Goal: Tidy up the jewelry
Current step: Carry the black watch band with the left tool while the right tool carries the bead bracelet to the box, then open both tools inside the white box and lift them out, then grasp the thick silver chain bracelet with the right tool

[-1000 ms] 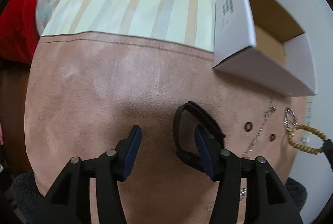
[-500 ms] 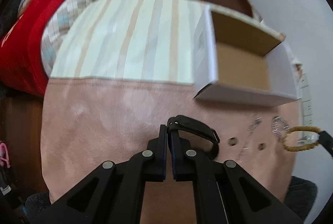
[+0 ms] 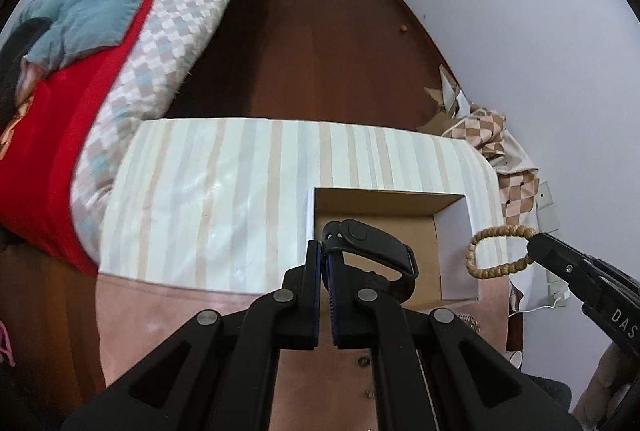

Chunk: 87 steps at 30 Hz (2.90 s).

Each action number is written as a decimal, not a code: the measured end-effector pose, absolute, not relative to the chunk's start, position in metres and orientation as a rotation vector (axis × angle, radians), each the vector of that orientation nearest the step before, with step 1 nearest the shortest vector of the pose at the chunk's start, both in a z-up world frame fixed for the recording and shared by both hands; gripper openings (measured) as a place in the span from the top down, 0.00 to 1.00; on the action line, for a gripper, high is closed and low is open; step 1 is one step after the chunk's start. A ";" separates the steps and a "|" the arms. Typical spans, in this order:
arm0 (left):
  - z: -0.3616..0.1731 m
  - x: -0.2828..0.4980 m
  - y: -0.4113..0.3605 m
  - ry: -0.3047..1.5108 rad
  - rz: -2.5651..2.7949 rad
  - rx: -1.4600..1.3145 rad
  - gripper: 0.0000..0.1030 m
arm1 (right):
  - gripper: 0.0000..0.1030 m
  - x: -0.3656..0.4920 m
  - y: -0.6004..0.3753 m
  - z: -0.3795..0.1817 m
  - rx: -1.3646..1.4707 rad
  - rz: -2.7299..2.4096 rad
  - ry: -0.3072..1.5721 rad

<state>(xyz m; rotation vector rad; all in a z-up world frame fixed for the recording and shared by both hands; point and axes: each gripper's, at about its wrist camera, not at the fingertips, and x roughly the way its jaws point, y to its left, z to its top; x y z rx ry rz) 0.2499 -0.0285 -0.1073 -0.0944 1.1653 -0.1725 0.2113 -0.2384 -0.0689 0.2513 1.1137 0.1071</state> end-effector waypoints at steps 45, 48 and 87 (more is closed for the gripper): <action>-0.112 0.201 -0.033 1.097 0.038 0.050 0.00 | 0.05 0.189 -0.235 -0.108 -0.036 -0.098 1.164; -0.099 0.187 -0.031 1.062 0.038 0.050 0.00 | 0.05 0.175 -0.234 -0.094 -0.043 -0.113 1.132; -0.169 0.109 -0.027 1.088 0.158 -0.014 0.00 | 0.16 0.081 -0.305 -0.136 0.226 -0.175 1.127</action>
